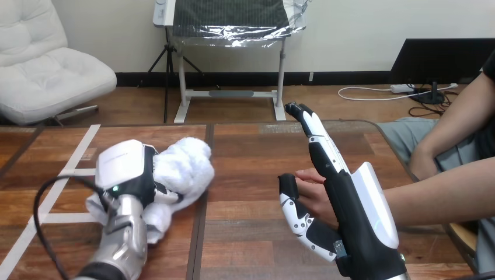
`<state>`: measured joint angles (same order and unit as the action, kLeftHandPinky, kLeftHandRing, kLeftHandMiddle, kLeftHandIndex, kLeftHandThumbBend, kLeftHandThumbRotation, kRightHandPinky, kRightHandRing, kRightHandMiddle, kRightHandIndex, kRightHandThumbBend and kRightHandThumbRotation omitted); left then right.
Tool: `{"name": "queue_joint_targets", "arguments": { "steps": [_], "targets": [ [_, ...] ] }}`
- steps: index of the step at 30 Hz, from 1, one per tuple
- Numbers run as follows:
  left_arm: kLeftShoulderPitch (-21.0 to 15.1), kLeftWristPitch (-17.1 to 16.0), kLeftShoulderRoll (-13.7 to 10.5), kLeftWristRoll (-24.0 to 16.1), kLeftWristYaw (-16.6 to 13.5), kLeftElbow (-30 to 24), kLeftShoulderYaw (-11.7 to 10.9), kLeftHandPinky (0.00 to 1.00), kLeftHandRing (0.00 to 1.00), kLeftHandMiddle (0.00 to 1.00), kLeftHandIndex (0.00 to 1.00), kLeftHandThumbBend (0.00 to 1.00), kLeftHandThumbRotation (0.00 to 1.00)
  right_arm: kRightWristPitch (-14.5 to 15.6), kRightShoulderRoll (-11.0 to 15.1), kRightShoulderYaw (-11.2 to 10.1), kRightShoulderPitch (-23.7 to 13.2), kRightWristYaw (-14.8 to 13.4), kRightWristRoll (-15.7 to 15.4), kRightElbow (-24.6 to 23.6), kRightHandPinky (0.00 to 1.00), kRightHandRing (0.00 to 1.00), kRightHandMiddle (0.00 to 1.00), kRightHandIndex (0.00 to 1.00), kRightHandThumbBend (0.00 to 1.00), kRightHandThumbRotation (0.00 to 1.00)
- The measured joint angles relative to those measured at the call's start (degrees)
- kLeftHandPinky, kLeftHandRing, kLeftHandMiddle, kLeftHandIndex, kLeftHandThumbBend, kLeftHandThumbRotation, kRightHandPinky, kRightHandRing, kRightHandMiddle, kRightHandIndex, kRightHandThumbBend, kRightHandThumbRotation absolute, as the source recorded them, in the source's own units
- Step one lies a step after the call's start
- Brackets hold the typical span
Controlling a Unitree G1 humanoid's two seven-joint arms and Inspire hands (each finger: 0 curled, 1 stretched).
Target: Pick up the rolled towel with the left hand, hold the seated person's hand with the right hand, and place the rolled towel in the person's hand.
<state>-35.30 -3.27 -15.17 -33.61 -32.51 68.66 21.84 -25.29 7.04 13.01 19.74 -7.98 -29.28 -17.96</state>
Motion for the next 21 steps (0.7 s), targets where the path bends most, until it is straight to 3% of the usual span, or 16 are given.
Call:
{"name": "queue_joint_targets", "arguments": {
  "steps": [8,21],
  "targets": [
    [3.4,-8.0,0.1,5.6,0.8,-2.2,-3.6,0.27,0.33,0.40,0.51,0.64,0.00,-0.2,0.0,-0.1,0.0,0.0,-0.2,0.0,1.00,1.00,1.00,0.95,0.00,0.00],
    [13.4,-23.5,3.4,21.5,8.3,-11.1,-12.1,0.30,0.35,0.42,0.50,0.66,0.00,-0.2,0.0,-0.6,0.1,0.0,-0.5,0.0,1.00,1.00,1.00,0.95,0.00,0.00]
  ]
}}
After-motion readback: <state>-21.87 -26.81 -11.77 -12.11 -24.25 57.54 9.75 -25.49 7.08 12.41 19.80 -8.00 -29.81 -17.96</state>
